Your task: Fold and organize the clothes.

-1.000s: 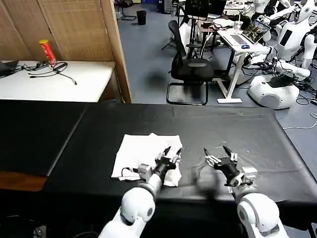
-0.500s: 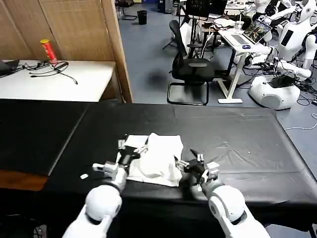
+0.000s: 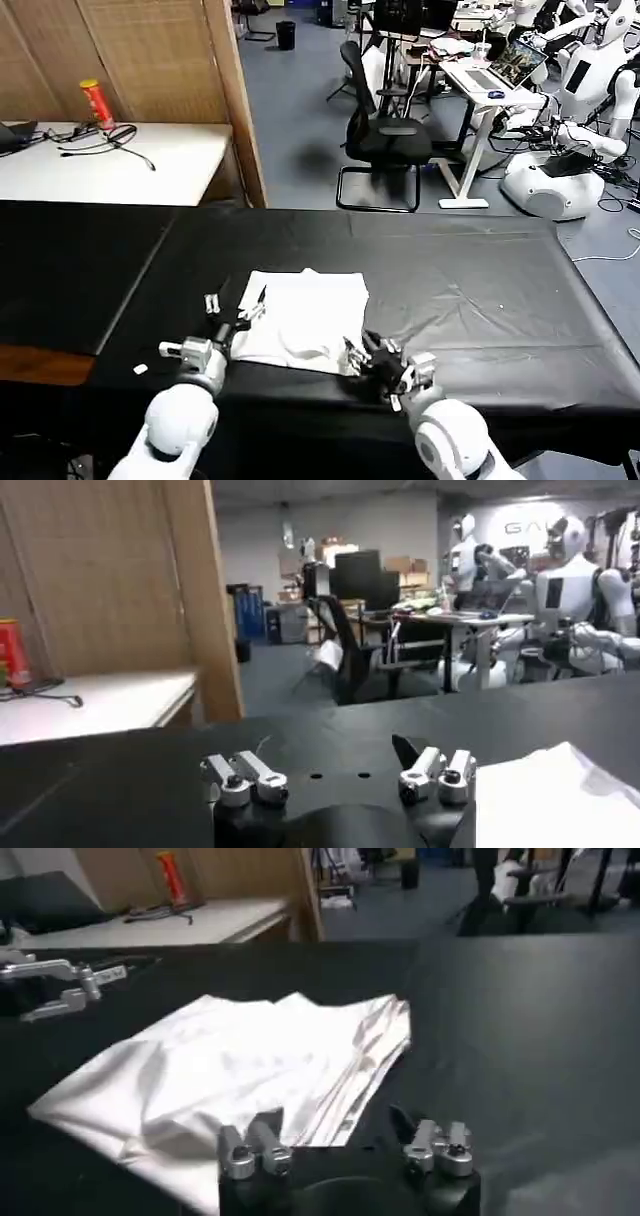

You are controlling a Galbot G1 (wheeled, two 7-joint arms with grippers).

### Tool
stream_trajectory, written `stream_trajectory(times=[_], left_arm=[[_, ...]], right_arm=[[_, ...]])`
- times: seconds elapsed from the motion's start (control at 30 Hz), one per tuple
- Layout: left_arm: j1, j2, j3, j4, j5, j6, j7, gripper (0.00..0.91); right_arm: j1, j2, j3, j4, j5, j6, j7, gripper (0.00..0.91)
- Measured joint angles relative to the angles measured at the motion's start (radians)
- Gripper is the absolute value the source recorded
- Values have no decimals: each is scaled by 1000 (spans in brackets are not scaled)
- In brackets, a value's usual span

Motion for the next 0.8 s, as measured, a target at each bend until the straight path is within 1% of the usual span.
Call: stream_trajectory(times=[0.03,0.13,0.37,0.4,0.43,0.47,0.6,0.7,0.8], left_arm=[[1,0,-2,3,3,-5,0,878],[0,2,-12,14,5,-12,0,878],[-14,3,-29,39,-11,-23,4,878],[-17,2,-30,45,-18,-24,5,878],[-19,0,-30,50,-27,-24,7,878],[-20,-3,-30,56,-41,-22,9,878],[-17,-14,-30,66,-106,0,23,878],[-12,-28,-36,66,-175,32,21,878],[-6,-47,-43,71,-230,47,19,878]], right_arm=[[-2,0,0,0,0,0,0,68],[-11,-1,3,7,2,-1,2,20],[-46,-13,37,46,14,-7,30,20],[-53,-13,41,48,16,-8,30,127],[-59,-11,44,48,16,-11,30,595],[-64,-10,47,50,17,-14,29,878],[-87,-5,66,74,27,-15,18,878],[-107,-6,91,106,53,-15,20,878],[-130,-12,124,150,79,-12,26,878]])
